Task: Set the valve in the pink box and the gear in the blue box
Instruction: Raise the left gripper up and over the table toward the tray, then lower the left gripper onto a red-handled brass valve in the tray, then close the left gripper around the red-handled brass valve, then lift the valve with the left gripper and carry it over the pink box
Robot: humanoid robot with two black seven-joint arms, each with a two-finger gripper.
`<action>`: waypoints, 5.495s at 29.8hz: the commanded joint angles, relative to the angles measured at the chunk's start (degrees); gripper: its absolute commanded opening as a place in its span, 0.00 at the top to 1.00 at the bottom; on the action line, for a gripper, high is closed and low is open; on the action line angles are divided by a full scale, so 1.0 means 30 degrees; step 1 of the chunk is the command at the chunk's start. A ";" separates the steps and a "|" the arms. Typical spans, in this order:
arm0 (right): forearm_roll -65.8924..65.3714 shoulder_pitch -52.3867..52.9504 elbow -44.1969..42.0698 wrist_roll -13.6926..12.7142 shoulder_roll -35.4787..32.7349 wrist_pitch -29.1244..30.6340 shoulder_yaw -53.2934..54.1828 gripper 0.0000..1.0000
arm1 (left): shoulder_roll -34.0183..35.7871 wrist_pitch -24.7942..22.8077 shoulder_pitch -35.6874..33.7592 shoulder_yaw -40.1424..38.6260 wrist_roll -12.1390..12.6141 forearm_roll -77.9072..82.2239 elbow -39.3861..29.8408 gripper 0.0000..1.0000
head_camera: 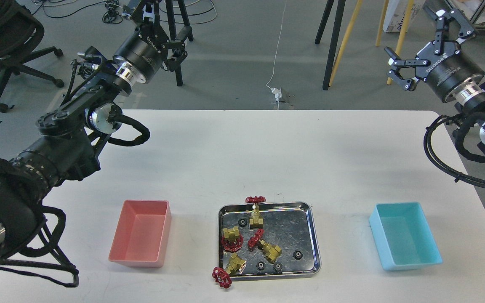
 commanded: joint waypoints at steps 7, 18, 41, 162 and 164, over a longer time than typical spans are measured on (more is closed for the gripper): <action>0.0129 0.1530 -0.0432 -0.0004 -0.0243 0.0002 -0.0080 0.00 | 0.0687 0.0003 0.0270 -0.0008 0.0000 -0.0204 0.0256 0.00; 0.0130 0.6840 -0.3130 -0.0209 0.0050 0.0002 -0.2513 0.00 | 0.2145 0.0003 0.1033 -0.0095 0.0000 0.0116 -0.5529 0.00; 0.0159 0.5873 -0.5210 -0.0238 -0.0009 0.0002 -0.2367 0.00 | 0.6910 1.2253 -1.6189 2.9159 0.0000 1.1074 -2.4116 0.01; 0.0159 0.7719 -0.5356 -0.0238 0.1894 0.0002 -0.1341 0.00 | 0.6455 1.8669 -1.3557 3.6291 0.0000 1.3650 -2.2622 0.86; 0.0159 0.7573 -0.5356 -0.0238 0.1983 0.0002 -0.1371 0.00 | 0.7422 1.8669 -1.3761 3.6262 0.0000 1.4119 -2.2886 0.86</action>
